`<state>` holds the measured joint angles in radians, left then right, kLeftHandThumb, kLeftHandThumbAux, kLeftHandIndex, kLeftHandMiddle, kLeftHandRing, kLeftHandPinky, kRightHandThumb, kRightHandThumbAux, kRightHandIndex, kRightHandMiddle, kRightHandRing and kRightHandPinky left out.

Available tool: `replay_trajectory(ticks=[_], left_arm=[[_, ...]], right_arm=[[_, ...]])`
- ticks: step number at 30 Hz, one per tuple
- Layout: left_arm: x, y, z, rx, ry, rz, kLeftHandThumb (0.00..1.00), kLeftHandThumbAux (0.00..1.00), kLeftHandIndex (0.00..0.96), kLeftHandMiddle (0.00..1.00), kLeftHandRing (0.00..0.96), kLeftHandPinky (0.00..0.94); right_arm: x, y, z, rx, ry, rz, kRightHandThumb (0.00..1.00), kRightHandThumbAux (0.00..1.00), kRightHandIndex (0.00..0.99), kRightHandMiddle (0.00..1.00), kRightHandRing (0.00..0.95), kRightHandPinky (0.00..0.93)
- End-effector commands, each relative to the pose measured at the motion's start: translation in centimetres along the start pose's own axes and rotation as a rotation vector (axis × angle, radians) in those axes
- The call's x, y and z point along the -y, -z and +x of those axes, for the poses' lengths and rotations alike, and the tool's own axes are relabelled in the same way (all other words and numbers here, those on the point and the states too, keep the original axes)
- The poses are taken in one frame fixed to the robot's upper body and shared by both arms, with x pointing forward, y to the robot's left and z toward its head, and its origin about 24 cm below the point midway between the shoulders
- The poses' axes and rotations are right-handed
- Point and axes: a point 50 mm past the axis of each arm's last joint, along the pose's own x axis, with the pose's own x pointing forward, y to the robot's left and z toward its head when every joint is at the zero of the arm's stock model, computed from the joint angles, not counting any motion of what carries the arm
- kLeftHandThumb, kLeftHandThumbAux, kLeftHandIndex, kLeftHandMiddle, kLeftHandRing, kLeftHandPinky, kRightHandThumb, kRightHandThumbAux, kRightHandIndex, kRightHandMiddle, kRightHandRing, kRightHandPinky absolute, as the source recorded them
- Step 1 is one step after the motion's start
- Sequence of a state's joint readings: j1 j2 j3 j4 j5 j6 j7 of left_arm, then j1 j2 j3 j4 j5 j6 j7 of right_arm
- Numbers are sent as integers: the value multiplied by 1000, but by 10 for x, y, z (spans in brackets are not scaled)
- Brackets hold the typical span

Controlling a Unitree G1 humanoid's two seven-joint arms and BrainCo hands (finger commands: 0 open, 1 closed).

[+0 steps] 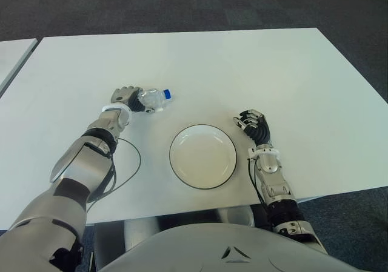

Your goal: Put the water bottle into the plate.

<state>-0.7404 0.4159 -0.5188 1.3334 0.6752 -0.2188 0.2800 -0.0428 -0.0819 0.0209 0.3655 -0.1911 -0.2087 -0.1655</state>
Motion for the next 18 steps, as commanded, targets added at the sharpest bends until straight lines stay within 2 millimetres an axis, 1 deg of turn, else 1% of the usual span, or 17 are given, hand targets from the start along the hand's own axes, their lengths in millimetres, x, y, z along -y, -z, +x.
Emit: replay_trajectory(ticks=[1,4,7,11,16,18], left_arm=[[-13,-7,5,46,-13,-29,947,655,371,510,542,839],[-29,-13,8,94,-73,-53,947,654,371,511,542,860],[-35,-15,8,120,-105,-65,947,654,372,510,540,857],[-48,-24,5,208,-230,-81,947,654,374,509,537,847],[-56,-29,3,257,-305,-100,948,654,376,507,534,846],[-65,-36,1,302,-359,-115,948,654,376,507,533,847]], right_arm=[[-2,5,-2,-35,-14,-2,704,730,428,584,615,634],[-2,5,-2,-37,-13,-4,704,730,428,583,616,632],[-2,6,-2,-38,-12,-4,704,730,428,582,614,623],[-2,6,-1,-35,-16,3,704,730,428,583,615,626],[-2,6,-1,-33,-17,7,704,730,429,581,613,621],[-2,6,-1,-30,-17,8,704,730,428,581,612,623]])
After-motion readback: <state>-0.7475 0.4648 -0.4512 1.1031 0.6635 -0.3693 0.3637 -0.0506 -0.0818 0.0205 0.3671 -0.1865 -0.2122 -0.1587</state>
